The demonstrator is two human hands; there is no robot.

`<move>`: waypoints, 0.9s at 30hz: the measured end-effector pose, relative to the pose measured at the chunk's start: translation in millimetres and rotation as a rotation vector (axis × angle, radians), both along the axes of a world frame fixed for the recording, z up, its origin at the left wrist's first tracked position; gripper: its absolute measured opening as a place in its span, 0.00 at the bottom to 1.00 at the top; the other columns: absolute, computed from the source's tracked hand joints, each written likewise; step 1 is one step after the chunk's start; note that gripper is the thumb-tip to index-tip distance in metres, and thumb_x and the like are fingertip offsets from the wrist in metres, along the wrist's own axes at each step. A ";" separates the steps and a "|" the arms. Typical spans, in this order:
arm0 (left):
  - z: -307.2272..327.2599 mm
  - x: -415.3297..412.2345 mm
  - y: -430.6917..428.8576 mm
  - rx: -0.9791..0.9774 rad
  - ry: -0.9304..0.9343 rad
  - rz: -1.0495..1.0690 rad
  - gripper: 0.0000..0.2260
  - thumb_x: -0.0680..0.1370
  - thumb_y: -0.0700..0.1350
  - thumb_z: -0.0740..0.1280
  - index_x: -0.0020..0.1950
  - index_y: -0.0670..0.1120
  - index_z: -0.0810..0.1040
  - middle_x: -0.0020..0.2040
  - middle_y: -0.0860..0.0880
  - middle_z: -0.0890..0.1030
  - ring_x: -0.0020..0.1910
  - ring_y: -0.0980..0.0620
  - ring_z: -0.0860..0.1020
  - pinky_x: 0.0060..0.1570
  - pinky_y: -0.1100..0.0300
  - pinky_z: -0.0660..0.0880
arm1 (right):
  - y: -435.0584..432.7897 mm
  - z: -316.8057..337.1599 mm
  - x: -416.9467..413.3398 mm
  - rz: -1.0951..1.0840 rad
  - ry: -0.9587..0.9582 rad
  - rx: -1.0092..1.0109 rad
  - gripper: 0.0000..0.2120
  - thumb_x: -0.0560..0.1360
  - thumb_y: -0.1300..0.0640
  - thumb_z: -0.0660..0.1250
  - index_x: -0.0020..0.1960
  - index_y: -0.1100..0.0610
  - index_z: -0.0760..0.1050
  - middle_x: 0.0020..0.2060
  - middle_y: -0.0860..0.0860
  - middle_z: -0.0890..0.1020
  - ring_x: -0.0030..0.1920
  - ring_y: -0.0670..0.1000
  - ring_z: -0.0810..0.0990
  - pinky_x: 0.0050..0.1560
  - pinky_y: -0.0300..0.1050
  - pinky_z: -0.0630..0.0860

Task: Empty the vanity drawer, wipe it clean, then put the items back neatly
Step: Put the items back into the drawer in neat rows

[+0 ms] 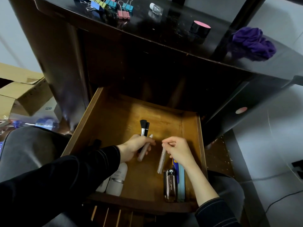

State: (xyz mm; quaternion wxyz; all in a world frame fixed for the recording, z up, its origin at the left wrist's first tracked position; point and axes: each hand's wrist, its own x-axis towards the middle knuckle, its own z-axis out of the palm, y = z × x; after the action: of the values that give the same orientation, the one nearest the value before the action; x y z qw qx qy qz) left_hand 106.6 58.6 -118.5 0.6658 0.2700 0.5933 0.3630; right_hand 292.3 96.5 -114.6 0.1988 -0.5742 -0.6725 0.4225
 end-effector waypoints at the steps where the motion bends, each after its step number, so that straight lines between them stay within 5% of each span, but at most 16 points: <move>1: -0.5 -0.3 0.2 -0.012 0.004 0.008 0.09 0.77 0.43 0.69 0.52 0.38 0.82 0.35 0.45 0.77 0.31 0.49 0.74 0.36 0.58 0.71 | 0.2 -3.3 -0.5 0.028 -0.050 -0.022 0.06 0.78 0.58 0.72 0.49 0.47 0.82 0.45 0.44 0.84 0.49 0.47 0.82 0.47 0.45 0.81; 5: -1.6 2.6 -0.7 -0.029 -0.010 0.012 0.13 0.80 0.44 0.66 0.57 0.34 0.80 0.36 0.44 0.78 0.34 0.48 0.75 0.39 0.56 0.71 | -0.4 -11.7 -3.5 0.114 -0.240 -0.043 0.04 0.75 0.54 0.73 0.45 0.45 0.83 0.45 0.42 0.85 0.52 0.44 0.83 0.57 0.51 0.80; 13: -0.3 3.4 -1.4 -0.051 0.028 -0.005 0.15 0.80 0.44 0.65 0.59 0.34 0.79 0.37 0.44 0.78 0.34 0.47 0.75 0.41 0.56 0.69 | -6.6 -15.3 -1.3 0.282 -0.535 -0.011 0.05 0.75 0.47 0.73 0.47 0.47 0.85 0.42 0.43 0.85 0.45 0.45 0.82 0.49 0.50 0.81; 24: -3.1 1.6 -2.2 -0.053 0.069 -0.030 0.14 0.80 0.46 0.66 0.59 0.36 0.80 0.36 0.45 0.79 0.33 0.48 0.76 0.38 0.57 0.69 | -8.7 -19.3 0.1 0.350 -0.599 -0.008 0.04 0.72 0.49 0.75 0.42 0.47 0.82 0.39 0.42 0.82 0.40 0.42 0.79 0.35 0.41 0.71; 27: -4.7 0.6 -2.4 -0.054 0.073 -0.036 0.14 0.80 0.46 0.65 0.58 0.37 0.80 0.36 0.45 0.79 0.33 0.49 0.76 0.37 0.58 0.70 | -9.6 -19.9 -0.8 0.392 -0.598 -0.049 0.03 0.72 0.51 0.76 0.40 0.49 0.84 0.38 0.43 0.84 0.40 0.44 0.82 0.38 0.45 0.78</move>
State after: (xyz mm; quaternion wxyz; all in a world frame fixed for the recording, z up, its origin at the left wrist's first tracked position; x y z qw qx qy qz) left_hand 107.2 56.2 -123.2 0.6570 0.2758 0.6220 0.3247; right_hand 291.5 86.9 -134.5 -0.1055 -0.5370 -0.7881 0.2816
